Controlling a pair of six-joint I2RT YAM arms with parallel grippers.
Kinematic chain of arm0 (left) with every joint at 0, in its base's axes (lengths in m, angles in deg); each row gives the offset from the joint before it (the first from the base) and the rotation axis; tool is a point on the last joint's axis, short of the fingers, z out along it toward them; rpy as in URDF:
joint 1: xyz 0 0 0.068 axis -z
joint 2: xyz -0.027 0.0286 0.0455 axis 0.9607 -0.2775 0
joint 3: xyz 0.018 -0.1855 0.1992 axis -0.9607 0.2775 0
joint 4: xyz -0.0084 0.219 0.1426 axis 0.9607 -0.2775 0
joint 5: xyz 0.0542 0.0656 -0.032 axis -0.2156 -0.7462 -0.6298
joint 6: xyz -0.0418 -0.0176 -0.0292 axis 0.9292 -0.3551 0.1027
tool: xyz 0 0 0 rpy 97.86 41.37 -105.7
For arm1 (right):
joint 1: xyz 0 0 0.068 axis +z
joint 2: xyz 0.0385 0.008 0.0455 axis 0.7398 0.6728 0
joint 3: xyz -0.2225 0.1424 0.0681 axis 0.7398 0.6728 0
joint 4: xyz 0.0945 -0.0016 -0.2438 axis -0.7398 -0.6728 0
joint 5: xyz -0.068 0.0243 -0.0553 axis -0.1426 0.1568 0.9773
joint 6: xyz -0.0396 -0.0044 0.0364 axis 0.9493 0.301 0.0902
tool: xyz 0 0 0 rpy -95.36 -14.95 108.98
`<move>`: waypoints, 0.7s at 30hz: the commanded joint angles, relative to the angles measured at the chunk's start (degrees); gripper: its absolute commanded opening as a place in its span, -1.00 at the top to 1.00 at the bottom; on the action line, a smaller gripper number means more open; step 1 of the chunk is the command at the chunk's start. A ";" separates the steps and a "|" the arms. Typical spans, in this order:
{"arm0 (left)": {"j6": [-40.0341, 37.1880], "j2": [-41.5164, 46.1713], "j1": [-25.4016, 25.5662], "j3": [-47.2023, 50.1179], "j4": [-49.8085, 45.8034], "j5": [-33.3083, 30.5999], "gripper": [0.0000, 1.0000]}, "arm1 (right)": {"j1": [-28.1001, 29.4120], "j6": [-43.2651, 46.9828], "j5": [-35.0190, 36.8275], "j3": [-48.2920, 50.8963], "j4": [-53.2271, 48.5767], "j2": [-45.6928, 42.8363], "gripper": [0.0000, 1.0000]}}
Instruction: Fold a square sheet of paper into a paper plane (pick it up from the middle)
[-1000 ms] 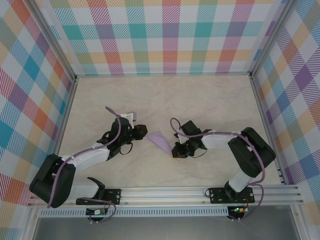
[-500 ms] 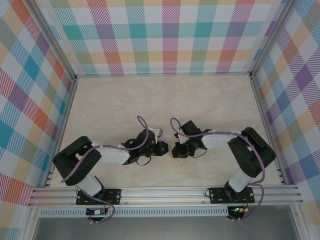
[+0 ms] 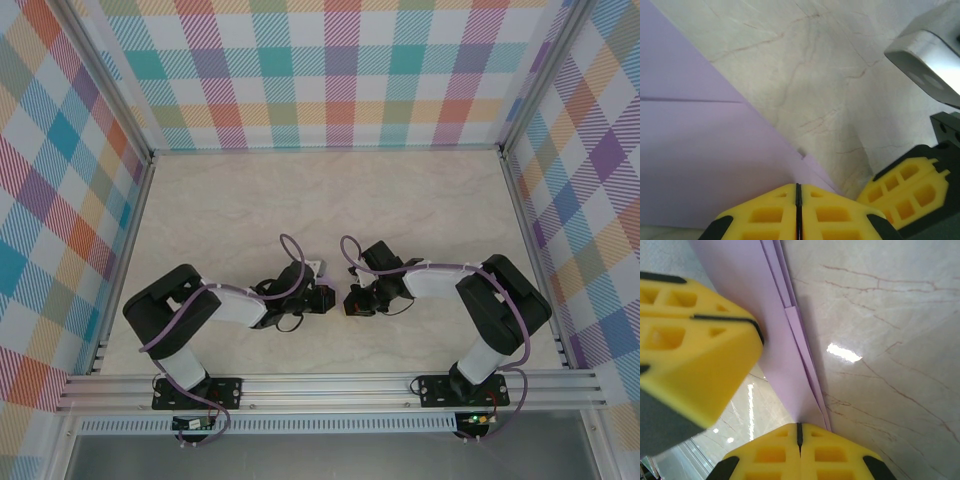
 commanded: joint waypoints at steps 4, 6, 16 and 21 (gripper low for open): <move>-4.86 0.25 -6.49 2.07 -2.75 -2.19 0.83 | -0.22 0.82 4.09 2.04 -7.67 0.94 1.00; -5.93 0.04 -9.22 2.87 -2.78 -1.75 0.83 | -0.23 0.91 4.00 1.96 -7.75 1.03 1.00; -7.28 3.84 -22.36 6.47 -2.20 4.77 0.81 | -0.27 0.67 4.11 1.83 -8.04 0.81 1.00; -7.33 11.76 -23.73 3.69 -7.57 7.86 0.79 | -0.28 0.69 4.04 1.31 -8.28 0.50 1.00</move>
